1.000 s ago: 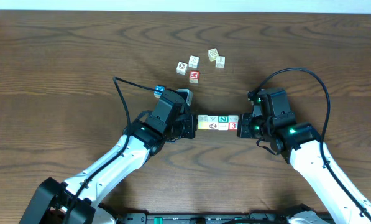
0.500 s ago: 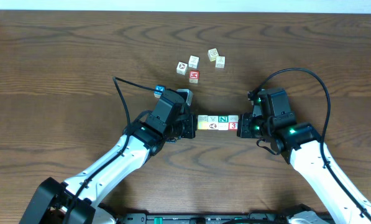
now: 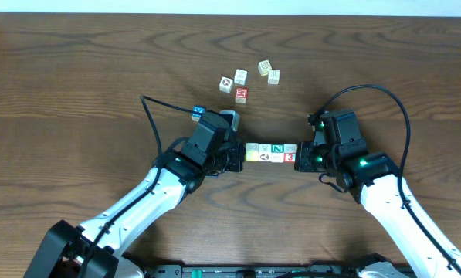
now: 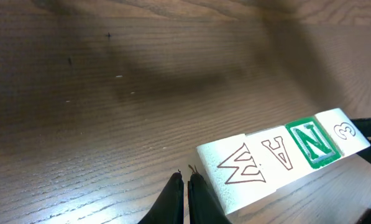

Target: Lift 4 blocks

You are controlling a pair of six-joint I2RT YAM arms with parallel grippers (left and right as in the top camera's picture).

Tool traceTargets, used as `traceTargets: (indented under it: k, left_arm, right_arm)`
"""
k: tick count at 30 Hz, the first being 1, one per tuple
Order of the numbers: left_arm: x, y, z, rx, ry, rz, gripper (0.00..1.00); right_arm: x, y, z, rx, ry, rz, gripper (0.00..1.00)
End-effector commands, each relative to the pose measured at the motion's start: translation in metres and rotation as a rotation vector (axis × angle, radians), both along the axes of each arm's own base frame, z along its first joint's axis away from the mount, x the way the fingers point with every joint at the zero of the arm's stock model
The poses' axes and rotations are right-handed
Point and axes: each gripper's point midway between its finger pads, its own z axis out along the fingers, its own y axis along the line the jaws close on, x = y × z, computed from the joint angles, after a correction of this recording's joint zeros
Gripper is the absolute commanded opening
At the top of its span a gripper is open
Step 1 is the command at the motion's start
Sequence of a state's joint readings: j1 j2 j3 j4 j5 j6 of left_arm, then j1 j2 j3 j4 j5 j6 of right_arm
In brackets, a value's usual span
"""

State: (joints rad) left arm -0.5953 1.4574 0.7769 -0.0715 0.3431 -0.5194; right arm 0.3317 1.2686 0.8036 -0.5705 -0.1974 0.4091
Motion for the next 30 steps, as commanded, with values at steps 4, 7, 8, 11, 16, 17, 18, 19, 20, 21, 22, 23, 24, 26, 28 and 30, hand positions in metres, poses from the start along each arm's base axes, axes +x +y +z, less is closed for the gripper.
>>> traceTargets:
  k: [4, 7, 8, 11, 16, 17, 18, 19, 20, 21, 22, 23, 24, 26, 28, 30]
  left_arm:
    - [-0.011, -0.034, 0.04, -0.133, -0.027, -0.14, 0.07]
    - [-0.013, -0.033, 0.039, -0.128, -0.02, -0.139, 0.07]
    - [-0.013, -0.033, 0.038, -0.127, -0.018, -0.139, 0.07]
    - [-0.013, -0.033, 0.038, -0.126, -0.016, -0.139, 0.07]
    - [-0.013, -0.033, 0.038, -0.126, -0.016, -0.139, 0.07]
    - [-0.013, -0.033, 0.038, -0.126, -0.015, -0.139, 0.07]
    - [-0.013, -0.033, 0.037, -0.125, -0.014, -0.139, 0.08]
    - [-0.014, -0.033, 0.037, -0.124, -0.013, -0.139, 0.07]
    - [-0.014, -0.032, 0.037, -0.123, -0.011, -0.139, 0.07]
    - [-0.014, -0.032, 0.036, -0.122, -0.01, -0.139, 0.07]
    - [-0.014, -0.032, 0.036, -0.121, -0.008, -0.139, 0.07]
    - [-0.015, -0.032, 0.036, -0.12, -0.006, -0.139, 0.07]
    - [-0.015, -0.032, 0.035, -0.118, -0.004, -0.138, 0.07]
    - [-0.016, -0.031, 0.034, -0.115, 0.002, -0.138, 0.07]
    - [-0.016, -0.031, 0.034, -0.114, 0.003, -0.138, 0.07]
    - [-0.016, -0.031, 0.034, -0.114, 0.003, -0.138, 0.07]
  right_arm:
    - [-0.013, 0.042, 0.026, 0.17, 0.009, 0.145, 0.01]
    - [-0.013, 0.041, 0.025, 0.17, 0.01, 0.145, 0.01]
    - [-0.013, 0.042, 0.025, 0.171, 0.01, 0.145, 0.01]
    - [-0.013, 0.042, 0.026, 0.171, 0.01, 0.145, 0.01]
    - [-0.013, 0.041, 0.024, 0.169, 0.016, 0.143, 0.01]
    - [-0.013, 0.042, 0.023, 0.17, 0.019, 0.141, 0.01]
    - [-0.014, 0.042, 0.022, 0.169, 0.022, 0.141, 0.01]
    - [-0.013, 0.042, 0.021, 0.168, 0.026, 0.141, 0.01]
    - [-0.013, 0.042, 0.02, 0.167, 0.029, 0.14, 0.01]
    - [-0.013, 0.042, 0.018, 0.165, 0.035, 0.14, 0.01]
    - [-0.013, 0.042, 0.017, 0.164, 0.04, 0.139, 0.01]
    - [-0.013, 0.042, 0.015, 0.163, 0.047, 0.136, 0.01]
    - [-0.013, 0.042, 0.013, 0.162, 0.053, 0.136, 0.01]
    - [-0.013, 0.042, 0.01, 0.158, 0.065, 0.135, 0.01]
    - [-0.013, 0.042, 0.008, 0.157, 0.068, 0.135, 0.01]
    - [-0.013, 0.042, 0.008, 0.157, 0.068, 0.135, 0.01]
